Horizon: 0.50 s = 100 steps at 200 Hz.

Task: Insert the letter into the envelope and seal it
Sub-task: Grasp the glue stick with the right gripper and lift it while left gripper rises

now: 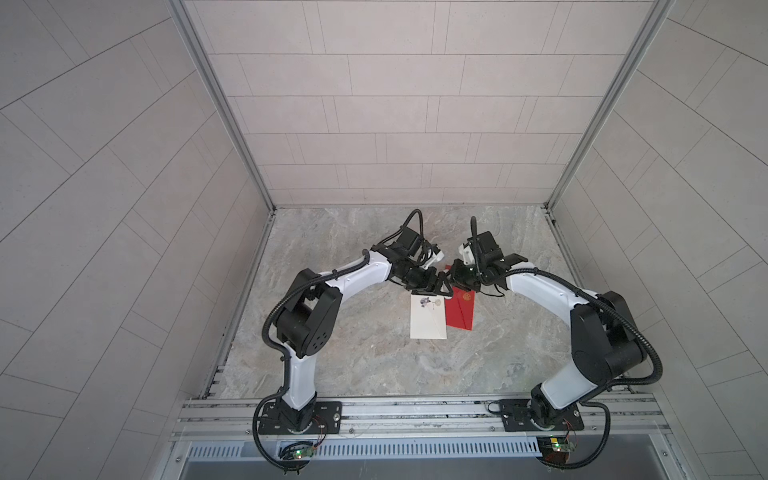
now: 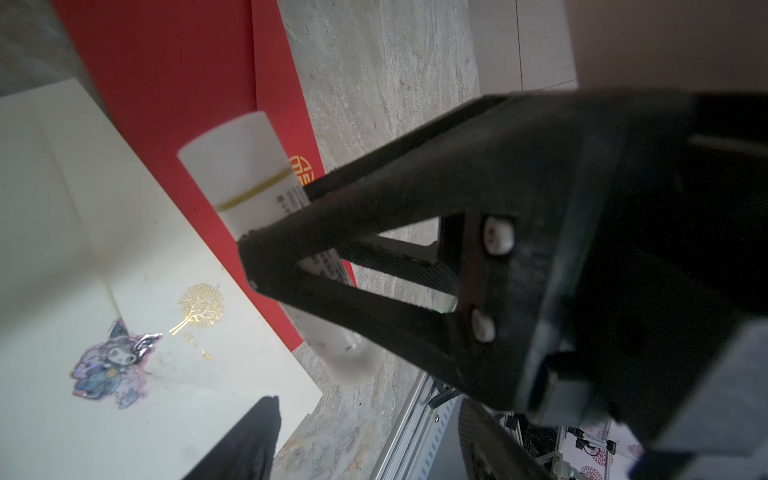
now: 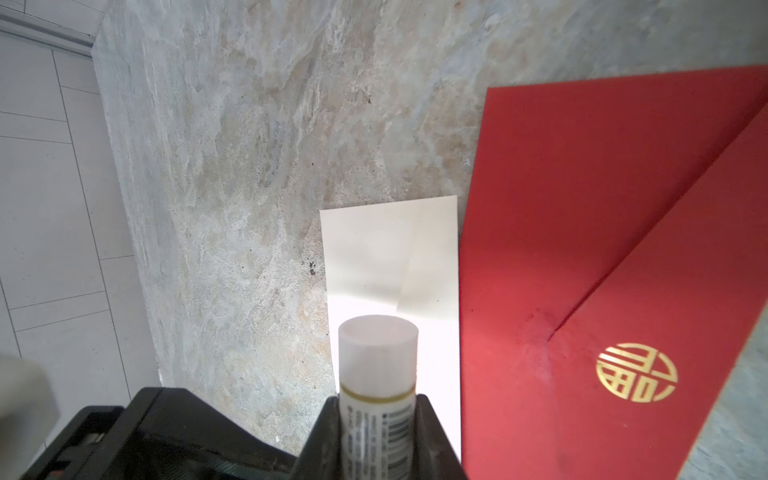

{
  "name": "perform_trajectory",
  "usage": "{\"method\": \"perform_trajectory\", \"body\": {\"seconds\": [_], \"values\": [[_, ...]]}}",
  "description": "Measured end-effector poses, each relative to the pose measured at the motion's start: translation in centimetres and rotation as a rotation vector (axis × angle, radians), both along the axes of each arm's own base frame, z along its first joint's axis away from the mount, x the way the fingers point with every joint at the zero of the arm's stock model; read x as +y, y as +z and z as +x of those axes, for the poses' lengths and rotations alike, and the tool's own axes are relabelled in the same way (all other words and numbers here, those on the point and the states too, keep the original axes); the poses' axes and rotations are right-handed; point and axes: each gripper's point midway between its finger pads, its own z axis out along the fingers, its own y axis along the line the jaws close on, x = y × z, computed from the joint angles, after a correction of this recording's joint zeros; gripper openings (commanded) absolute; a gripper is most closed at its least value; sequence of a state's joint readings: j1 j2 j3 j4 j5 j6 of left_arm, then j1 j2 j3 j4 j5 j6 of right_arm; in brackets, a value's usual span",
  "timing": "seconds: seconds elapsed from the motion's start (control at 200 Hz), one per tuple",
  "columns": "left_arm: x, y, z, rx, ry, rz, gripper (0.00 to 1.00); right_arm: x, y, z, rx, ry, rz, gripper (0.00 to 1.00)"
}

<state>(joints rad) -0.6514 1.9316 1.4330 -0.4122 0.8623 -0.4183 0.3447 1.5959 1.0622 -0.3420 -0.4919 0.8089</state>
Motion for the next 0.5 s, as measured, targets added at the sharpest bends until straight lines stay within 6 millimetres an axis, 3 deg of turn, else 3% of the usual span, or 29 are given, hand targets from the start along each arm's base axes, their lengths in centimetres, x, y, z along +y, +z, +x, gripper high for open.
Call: {"method": "perform_trajectory", "body": {"seconds": [0.06,0.35,0.5], "values": [[-0.1,0.0,0.2,-0.004,0.009,-0.001,0.75,0.2,0.2,0.1,-0.001,-0.003,0.019,0.12],[-0.6,-0.2,1.9,-0.032,0.071,-0.005,0.52,0.9,2.0,0.6,-0.022,-0.035,0.104,0.12],[-0.8,-0.3,2.4,-0.035,0.090,-0.008,0.47,1.0,3.2,0.7,-0.048,-0.049,0.144,0.11]]}}
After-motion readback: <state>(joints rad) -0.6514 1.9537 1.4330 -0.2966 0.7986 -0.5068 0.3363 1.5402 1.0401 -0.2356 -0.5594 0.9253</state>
